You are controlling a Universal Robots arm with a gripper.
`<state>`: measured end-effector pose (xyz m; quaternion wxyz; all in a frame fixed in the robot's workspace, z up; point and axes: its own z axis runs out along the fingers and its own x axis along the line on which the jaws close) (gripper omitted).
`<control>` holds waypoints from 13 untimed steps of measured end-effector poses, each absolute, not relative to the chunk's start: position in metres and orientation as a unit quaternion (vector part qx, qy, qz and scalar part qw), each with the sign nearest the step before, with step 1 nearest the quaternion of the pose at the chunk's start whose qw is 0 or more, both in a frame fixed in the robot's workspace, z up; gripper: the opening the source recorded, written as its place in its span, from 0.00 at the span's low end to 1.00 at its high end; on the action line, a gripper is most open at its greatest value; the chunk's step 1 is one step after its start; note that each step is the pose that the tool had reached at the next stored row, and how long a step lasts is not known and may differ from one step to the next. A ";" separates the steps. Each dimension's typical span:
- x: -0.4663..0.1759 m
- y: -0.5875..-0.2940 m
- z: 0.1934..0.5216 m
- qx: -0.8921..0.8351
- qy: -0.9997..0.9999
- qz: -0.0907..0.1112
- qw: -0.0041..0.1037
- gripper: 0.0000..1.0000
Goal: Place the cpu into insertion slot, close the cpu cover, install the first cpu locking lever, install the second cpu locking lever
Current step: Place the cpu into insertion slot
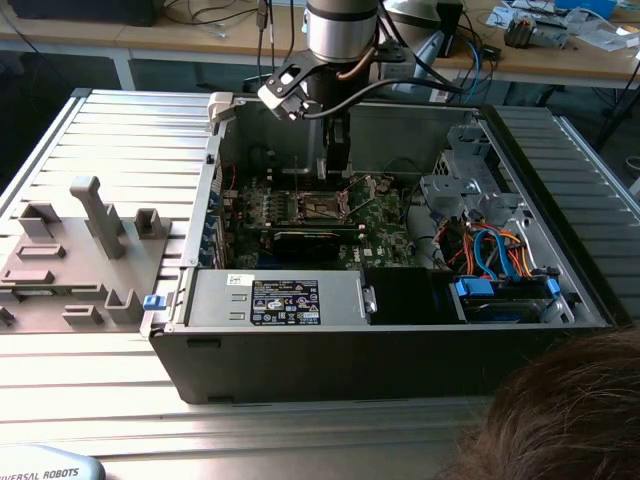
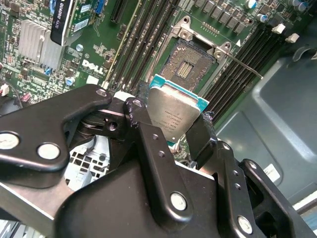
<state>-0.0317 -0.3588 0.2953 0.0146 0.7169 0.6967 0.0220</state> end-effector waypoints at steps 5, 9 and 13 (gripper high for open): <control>-0.032 -0.359 0.294 0.717 0.697 0.022 0.015 0.54; -0.032 -0.359 0.294 0.717 0.697 0.022 0.015 0.54; -0.032 -0.359 0.292 0.717 0.697 0.022 0.015 0.54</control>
